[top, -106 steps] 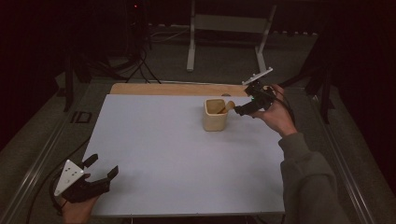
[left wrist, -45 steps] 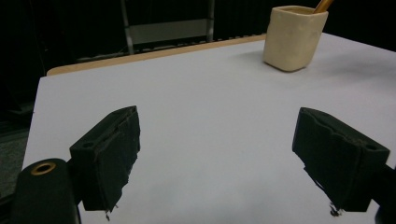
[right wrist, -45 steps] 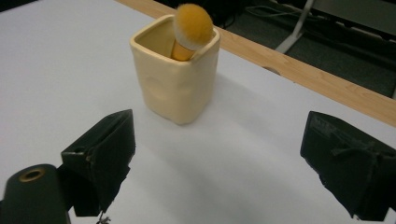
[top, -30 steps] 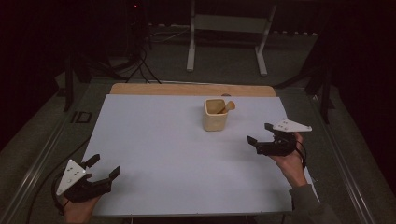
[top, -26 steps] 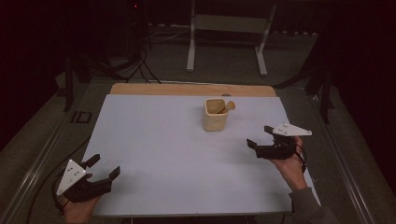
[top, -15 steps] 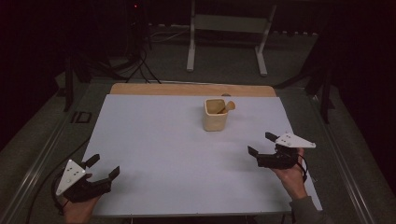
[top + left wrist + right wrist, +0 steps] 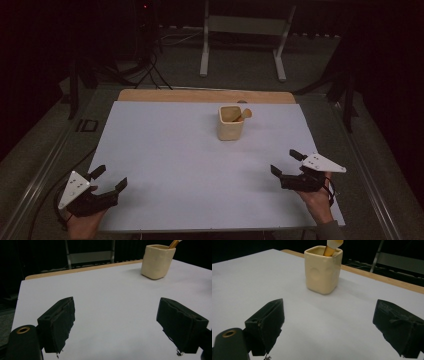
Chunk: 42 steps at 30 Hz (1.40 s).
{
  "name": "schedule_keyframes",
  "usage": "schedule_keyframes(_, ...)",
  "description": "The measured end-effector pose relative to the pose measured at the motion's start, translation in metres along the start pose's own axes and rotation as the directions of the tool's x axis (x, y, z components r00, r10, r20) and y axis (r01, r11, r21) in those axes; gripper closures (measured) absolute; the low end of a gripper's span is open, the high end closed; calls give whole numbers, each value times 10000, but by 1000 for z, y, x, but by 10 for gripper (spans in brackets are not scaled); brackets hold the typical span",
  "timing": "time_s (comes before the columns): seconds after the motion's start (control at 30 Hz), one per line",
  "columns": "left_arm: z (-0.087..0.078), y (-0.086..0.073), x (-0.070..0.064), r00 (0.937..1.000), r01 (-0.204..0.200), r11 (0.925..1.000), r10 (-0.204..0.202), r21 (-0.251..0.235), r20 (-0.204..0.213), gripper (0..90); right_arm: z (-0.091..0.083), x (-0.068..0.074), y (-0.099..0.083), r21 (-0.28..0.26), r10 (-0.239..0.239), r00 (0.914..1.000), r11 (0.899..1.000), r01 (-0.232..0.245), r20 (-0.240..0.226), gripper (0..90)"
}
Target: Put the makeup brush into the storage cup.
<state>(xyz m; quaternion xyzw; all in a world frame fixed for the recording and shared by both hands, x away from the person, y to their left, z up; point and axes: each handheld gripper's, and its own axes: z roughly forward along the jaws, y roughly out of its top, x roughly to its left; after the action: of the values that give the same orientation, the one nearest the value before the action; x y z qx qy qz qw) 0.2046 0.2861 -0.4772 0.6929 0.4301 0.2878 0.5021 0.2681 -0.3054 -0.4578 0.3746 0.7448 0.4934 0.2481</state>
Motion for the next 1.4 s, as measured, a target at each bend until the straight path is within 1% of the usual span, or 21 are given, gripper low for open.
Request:
schedule_keyframes(0.07,0,0,0,10000,-11,10000,11,-7,-11,157,-4,0,-3,-67,-23,10000,10000,24,55,103)
schedule_keyframes(0.2,0,0,0,10000,-19,10000,19,-4,-16,157,-11,-1,-7,-135,119,9998,9998,-116,168,103)
schedule_keyframes(0.3,0,0,0,10000,-10,10000,10,-21,-18,158,-14,-1,-11,-181,225,9997,9996,-223,119,103)
schedule_keyframes(0.37,0,0,0,10000,-24,10000,24,-14,-15,157,-19,0,-15,-198,203,9997,9996,-201,109,103)
schedule_keyframes(0.5,0,1,0,10000,-69,10000,69,-17,-9,157,-22,0,-19,-191,240,9996,9995,-237,128,103)
schedule_keyframes(0.77,1,1,1,10000,-97,9999,98,-75,2,157,-24,2,-26,-158,173,9998,9997,-171,92,103)
schedule_keyframes(0.87,2,2,1,9999,-132,9999,132,-70,19,157,-24,3,-26,-200,114,9999,9997,-111,125,103)
schedule_keyframes(0.97,4,2,2,9999,-166,9999,166,-37,37,157,-25,3,-26,-295,62,10000,9995,-60,63,103)
schedule_keyframes(1.23,6,2,1,9998,-164,9999,164,-32,103,157,-22,2,-28,-435,195,9998,9989,-192,73,103)
schedule_keyframes(1.4,7,2,2,9998,-154,9999,155,-49,140,157,-21,5,-29,-391,-8,10000,9992,10,42,103)
